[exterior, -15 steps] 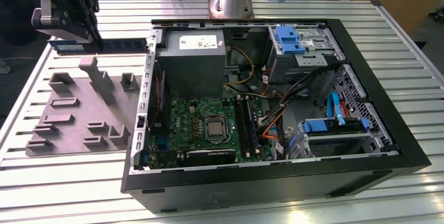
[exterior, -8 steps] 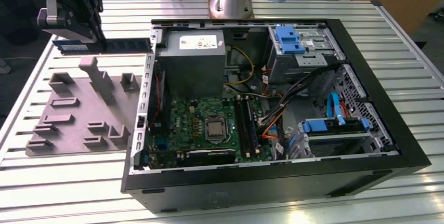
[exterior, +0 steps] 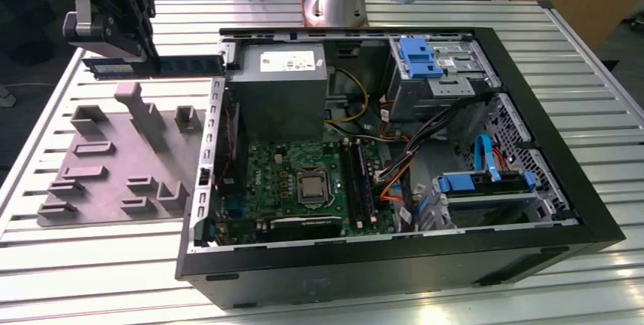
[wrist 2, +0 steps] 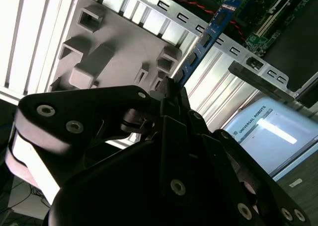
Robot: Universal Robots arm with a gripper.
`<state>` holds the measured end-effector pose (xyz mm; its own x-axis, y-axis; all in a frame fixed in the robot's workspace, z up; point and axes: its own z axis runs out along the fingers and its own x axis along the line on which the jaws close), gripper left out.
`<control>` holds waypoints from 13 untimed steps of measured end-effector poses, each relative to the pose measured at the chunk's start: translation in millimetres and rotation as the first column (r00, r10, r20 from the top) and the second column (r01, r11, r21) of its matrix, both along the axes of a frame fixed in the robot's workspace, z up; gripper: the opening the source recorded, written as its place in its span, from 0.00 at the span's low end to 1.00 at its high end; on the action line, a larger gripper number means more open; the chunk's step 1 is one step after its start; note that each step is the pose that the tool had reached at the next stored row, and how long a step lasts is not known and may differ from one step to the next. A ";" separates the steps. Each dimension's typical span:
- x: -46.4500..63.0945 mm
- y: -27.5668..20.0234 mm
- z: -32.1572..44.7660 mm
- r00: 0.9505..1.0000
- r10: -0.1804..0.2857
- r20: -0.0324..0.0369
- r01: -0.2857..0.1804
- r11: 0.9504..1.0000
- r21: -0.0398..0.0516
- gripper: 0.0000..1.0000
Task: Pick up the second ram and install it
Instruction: 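Pick up the second ram and move it above second insertion slot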
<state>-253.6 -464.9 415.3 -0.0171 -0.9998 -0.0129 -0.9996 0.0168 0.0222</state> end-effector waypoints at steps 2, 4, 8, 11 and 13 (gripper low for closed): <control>1.3 0.0 0.0 1.000 0.000 0.000 0.000 1.000 0.000 0.14; 2.8 0.0 0.0 1.000 0.000 0.000 0.000 1.000 0.000 0.14; 5.6 0.0 0.0 1.000 0.000 0.000 0.000 1.000 0.000 0.14; 7.7 0.0 0.0 1.000 0.000 0.000 0.000 1.000 0.000 0.14; 9.2 0.0 0.0 1.000 0.000 0.000 0.000 1.000 0.000 0.14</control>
